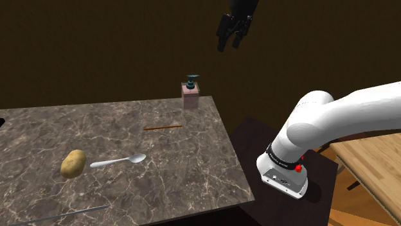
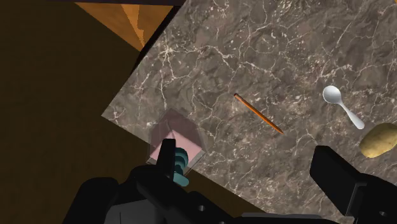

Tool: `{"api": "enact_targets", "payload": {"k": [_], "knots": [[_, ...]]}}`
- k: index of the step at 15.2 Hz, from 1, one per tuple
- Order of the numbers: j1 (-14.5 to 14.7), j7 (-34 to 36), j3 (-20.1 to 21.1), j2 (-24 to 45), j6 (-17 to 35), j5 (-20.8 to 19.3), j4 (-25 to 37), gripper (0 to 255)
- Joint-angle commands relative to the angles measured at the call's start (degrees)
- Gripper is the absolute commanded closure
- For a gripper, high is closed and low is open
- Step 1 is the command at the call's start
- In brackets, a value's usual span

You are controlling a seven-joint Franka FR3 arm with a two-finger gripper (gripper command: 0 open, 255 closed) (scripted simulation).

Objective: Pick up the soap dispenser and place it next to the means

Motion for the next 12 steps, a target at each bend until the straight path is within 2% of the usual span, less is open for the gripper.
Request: {"api": "enact_targets", "payload": {"k": [1, 12], "knots": [[0.0, 0.0, 0.0, 0.0, 0.0, 0.0, 0.0, 0], [2.1, -14.4, -3.8, 20.3, 15.4, -2.8, 1.1, 0]]}}
